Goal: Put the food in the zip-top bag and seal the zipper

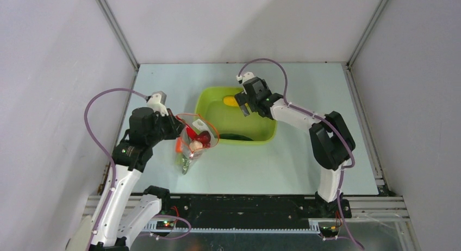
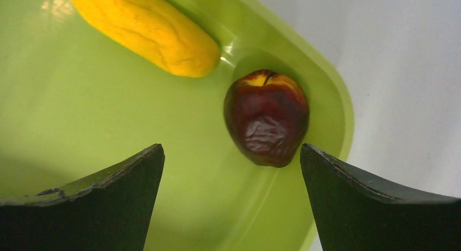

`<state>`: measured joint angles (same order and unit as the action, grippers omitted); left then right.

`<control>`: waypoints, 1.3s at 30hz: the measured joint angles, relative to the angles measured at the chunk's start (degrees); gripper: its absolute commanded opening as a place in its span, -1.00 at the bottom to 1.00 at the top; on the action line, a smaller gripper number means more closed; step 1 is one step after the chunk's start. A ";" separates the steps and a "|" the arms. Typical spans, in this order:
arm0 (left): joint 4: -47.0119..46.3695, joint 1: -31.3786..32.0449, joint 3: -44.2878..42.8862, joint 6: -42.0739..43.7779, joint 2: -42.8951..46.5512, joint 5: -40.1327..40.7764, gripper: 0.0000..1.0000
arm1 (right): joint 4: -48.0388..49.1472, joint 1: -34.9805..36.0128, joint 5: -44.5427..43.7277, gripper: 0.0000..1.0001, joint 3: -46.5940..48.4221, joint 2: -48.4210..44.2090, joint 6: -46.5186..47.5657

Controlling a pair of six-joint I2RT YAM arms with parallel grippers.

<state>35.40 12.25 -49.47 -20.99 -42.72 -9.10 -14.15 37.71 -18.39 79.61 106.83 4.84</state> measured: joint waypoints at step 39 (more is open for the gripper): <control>0.26 0.00 0.00 0.00 -0.68 -0.20 -1.00 | -2.32 -4.42 -1.88 0.42 8.37 14.56 2.25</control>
<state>35.66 12.25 -49.47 -20.99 -43.40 -9.30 -16.47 33.30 -20.27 87.99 121.38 7.09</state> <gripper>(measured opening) 0.005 0.788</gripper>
